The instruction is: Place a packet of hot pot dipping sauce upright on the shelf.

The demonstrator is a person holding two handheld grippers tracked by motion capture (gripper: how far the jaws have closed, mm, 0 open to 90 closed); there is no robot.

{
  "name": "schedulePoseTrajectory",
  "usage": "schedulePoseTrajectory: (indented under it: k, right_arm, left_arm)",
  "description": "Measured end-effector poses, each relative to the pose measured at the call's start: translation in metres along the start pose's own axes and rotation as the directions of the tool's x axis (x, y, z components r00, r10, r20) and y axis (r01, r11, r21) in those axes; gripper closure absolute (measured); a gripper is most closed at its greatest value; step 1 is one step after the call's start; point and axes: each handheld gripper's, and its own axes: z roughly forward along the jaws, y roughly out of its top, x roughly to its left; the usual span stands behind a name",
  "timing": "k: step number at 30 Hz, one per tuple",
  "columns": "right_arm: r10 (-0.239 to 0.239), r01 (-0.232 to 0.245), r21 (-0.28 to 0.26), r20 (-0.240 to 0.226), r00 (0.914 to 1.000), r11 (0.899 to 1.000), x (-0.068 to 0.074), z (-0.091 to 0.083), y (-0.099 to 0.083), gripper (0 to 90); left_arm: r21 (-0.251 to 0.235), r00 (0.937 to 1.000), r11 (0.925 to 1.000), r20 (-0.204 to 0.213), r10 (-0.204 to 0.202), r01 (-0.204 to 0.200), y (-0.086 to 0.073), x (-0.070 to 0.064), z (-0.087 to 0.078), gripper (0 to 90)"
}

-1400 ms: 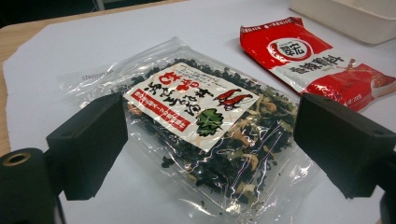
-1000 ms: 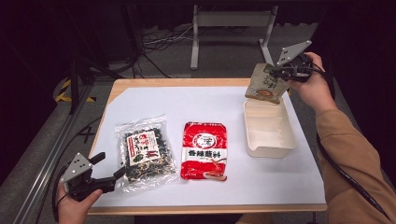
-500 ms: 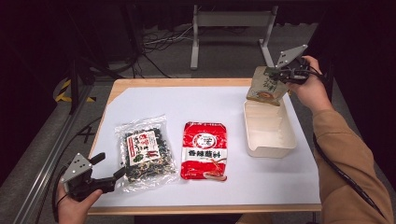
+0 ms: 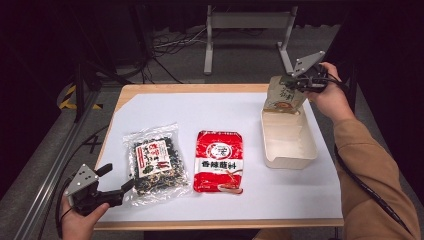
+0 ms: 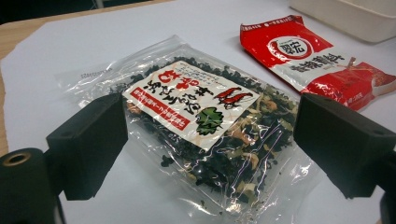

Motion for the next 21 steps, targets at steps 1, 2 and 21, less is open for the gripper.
schedulePoseTrajectory:
  k: [1, 2, 21]
  right_arm:
    - [-0.002, 0.002, 0.008, -0.005, 1.0000, 1.000, 0.001, 0.001, 0.000, 89.1]
    - [-0.006, 0.006, 0.010, -0.013, 0.9999, 1.000, 0.001, 0.003, 0.000, 89.2]
    - [0.016, -0.012, 0.072, -0.067, 0.9976, 0.997, 0.011, 0.026, -0.009, 88.9]
  left_arm:
    - [-0.001, 1.0000, 1.0000, 0.000, 0.000, 0.000, 0.000, 0.000, 0.000, 10.7]
    - [-0.001, 1.0000, 1.0000, 0.000, 0.000, 0.000, 0.000, 0.000, 0.000, 10.7]
    - [0.001, 0.9999, 1.0000, 0.010, -0.004, 0.004, 0.001, 0.000, 0.003, 10.7]
